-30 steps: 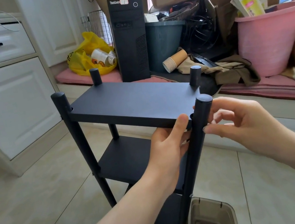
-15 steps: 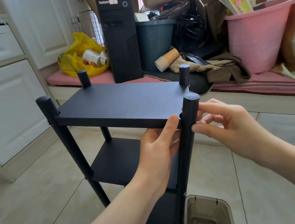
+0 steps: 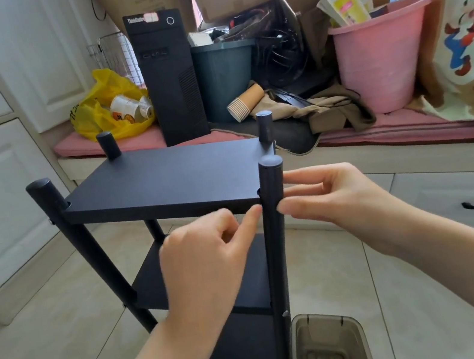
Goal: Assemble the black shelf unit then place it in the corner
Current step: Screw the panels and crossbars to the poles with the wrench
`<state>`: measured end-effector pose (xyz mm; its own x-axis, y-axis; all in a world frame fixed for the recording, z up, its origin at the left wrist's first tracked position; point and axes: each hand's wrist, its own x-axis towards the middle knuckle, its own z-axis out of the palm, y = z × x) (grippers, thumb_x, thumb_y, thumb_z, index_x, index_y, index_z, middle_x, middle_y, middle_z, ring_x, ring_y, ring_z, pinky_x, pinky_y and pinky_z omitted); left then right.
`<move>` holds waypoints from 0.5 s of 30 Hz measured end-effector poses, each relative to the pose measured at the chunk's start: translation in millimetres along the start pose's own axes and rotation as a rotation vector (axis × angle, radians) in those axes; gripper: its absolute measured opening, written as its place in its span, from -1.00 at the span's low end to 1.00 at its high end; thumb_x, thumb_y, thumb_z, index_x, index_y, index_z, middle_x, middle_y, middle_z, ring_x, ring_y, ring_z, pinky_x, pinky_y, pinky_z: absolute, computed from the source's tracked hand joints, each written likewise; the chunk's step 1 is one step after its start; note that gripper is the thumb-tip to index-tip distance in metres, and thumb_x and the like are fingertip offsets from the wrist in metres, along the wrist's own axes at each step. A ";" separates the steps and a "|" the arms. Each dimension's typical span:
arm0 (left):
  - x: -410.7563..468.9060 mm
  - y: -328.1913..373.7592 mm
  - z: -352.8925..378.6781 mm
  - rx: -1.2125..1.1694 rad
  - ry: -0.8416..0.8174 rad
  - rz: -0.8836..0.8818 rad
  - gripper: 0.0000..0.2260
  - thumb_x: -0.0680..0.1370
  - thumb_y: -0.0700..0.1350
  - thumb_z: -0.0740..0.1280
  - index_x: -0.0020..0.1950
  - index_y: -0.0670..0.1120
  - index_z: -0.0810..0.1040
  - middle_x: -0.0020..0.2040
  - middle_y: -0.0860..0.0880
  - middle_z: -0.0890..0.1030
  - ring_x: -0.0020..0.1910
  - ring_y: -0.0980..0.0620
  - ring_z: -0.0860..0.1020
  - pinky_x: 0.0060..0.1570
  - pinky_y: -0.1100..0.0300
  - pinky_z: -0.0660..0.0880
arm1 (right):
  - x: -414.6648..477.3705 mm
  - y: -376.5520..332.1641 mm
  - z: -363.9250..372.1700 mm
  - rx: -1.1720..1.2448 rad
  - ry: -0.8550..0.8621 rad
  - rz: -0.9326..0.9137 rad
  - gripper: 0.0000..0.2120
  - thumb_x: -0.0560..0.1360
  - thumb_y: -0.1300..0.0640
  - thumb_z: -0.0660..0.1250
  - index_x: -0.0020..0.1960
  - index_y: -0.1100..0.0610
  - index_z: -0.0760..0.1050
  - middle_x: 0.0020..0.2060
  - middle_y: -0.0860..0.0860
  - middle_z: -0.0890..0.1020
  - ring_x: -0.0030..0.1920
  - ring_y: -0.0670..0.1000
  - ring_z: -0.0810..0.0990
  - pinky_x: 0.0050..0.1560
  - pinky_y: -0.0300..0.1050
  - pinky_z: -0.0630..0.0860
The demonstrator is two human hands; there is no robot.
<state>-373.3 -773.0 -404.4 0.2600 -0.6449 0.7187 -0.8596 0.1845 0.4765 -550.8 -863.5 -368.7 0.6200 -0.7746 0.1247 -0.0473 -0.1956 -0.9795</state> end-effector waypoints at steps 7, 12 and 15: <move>25.2 8.9 5.4 0.197 -0.082 0.239 -0.49 0.35 0.18 0.54 0.13 -0.15 0.66 0.12 -0.07 0.66 0.29 -0.14 0.50 0.34 -0.21 0.41 | 6.1 0.4 -4.2 0.023 -0.053 0.110 -0.65 0.43 0.12 0.51 0.18 -0.15 0.64 0.05 -0.02 0.72 0.15 -0.01 0.66 0.35 0.16 0.45; 33.1 9.9 9.7 0.045 -0.122 0.118 -0.58 0.34 0.10 0.61 0.08 -0.09 0.68 0.10 -0.01 0.68 0.36 -0.09 0.48 0.49 -0.24 0.24 | 6.6 1.9 -7.7 0.056 -0.075 0.128 -0.71 0.49 0.08 0.45 0.19 -0.15 0.64 0.07 -0.04 0.72 0.13 -0.06 0.67 0.29 0.07 0.48; 31.6 12.1 9.4 0.024 -0.131 0.121 -0.61 0.37 0.14 0.56 0.08 -0.04 0.65 0.09 0.03 0.68 0.35 -0.03 0.51 0.52 -0.20 0.18 | 8.5 3.0 -12.6 0.150 -0.107 0.154 -0.71 0.49 0.18 0.35 0.16 -0.04 0.64 0.08 0.05 0.71 0.09 0.04 0.69 0.23 0.08 0.53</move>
<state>-379.6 -798.2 -380.7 0.0960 -0.7102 0.6974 -0.8920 0.2496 0.3769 -555.5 -878.3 -368.5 0.6945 -0.7185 -0.0373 -0.0353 0.0177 -0.9992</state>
